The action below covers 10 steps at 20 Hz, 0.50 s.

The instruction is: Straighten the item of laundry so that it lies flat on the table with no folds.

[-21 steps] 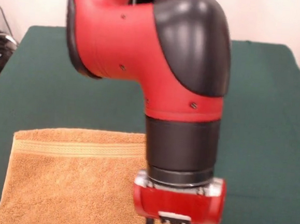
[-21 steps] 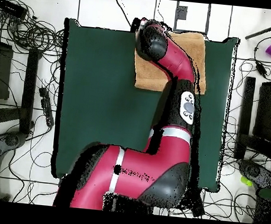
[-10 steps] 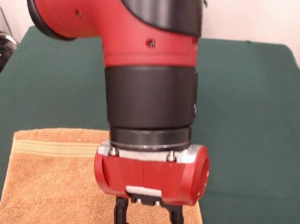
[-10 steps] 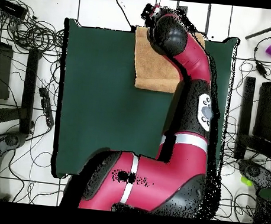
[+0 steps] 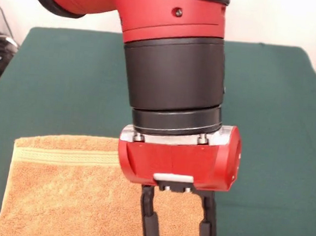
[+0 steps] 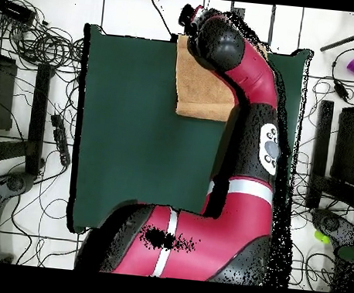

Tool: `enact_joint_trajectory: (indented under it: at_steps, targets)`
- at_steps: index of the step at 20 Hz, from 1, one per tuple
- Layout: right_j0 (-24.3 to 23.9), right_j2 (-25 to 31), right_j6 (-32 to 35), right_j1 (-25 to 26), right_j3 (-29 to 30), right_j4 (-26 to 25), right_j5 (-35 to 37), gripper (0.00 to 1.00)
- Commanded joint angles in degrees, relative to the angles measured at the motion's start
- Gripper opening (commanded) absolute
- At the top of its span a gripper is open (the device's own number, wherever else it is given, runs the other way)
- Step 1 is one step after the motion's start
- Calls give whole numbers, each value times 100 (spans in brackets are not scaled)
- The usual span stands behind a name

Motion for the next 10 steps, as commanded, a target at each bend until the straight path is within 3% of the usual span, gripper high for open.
enact_joint_trajectory:
  at_steps: [1,10]
  targets:
    - [179,191,421,14,1555,-548,1141,100]
    - [-537,1037,-237,-674,3114,-1351,-120,100]
